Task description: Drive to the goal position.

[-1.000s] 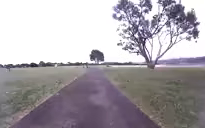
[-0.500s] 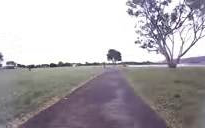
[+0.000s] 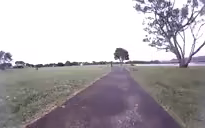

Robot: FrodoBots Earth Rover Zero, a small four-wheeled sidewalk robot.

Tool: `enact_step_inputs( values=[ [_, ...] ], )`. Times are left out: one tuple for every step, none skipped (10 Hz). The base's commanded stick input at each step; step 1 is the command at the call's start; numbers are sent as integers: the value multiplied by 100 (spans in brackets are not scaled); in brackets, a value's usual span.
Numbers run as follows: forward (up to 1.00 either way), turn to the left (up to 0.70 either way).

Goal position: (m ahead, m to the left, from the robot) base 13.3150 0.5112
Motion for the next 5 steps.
enact_step_inputs(
  values=[
    [50, -1],
    [50, -12],
    [50, -22],
    [50, -25],
    [50, -25]
  ],
)
